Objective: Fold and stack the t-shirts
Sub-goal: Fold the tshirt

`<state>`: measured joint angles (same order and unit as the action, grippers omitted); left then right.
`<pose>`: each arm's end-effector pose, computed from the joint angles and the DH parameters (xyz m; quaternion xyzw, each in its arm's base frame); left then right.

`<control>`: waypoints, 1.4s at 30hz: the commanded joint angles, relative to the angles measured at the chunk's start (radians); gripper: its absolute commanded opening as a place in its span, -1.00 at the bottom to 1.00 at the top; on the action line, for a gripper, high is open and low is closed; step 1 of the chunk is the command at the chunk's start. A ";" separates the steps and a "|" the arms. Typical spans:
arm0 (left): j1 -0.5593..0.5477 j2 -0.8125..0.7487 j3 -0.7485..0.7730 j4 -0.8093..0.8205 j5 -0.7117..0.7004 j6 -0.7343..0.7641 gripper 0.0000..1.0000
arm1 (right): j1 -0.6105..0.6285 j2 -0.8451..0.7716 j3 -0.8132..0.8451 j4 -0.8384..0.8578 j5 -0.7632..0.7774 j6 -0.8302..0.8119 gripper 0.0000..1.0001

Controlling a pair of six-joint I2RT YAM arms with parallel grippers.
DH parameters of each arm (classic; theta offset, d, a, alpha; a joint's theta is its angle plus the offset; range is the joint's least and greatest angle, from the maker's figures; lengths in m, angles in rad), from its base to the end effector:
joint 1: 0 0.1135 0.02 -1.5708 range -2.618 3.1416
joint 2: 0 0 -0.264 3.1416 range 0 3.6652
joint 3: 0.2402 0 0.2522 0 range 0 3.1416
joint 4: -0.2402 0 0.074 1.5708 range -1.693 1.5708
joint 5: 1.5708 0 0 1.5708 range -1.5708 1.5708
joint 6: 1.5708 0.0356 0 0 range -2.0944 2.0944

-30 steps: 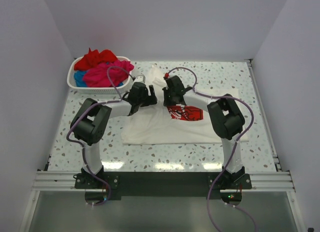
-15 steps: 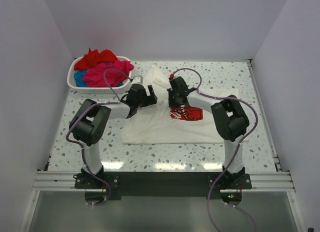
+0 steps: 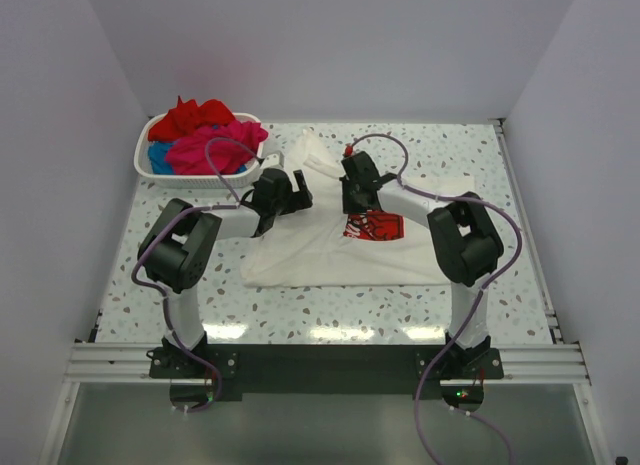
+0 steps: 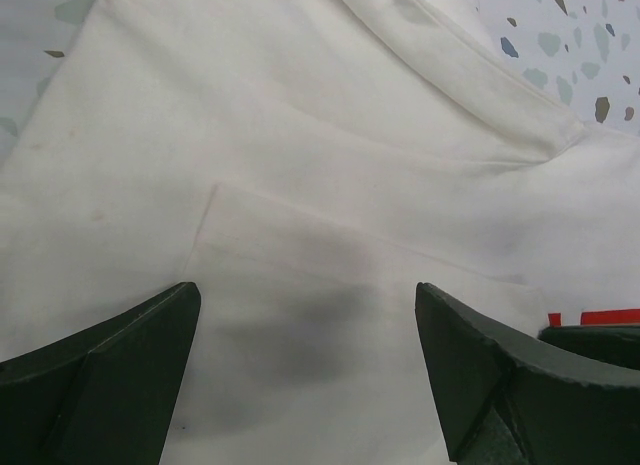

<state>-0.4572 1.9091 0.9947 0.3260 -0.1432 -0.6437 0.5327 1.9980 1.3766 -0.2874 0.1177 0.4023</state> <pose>0.3571 -0.1700 0.1445 -0.1155 0.8725 -0.1923 0.4340 0.3731 0.2151 0.1737 -0.0424 0.9433 0.0965 0.3147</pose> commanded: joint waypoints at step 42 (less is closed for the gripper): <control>-0.149 -0.197 -0.373 0.051 -0.047 0.070 1.00 | -0.356 -0.413 -0.588 0.014 -0.013 0.026 0.59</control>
<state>-0.6044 1.6890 0.6781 0.4248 -0.1936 -0.5743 0.2195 1.5951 0.8452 -0.2836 0.1539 0.3874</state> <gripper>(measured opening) 0.997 0.793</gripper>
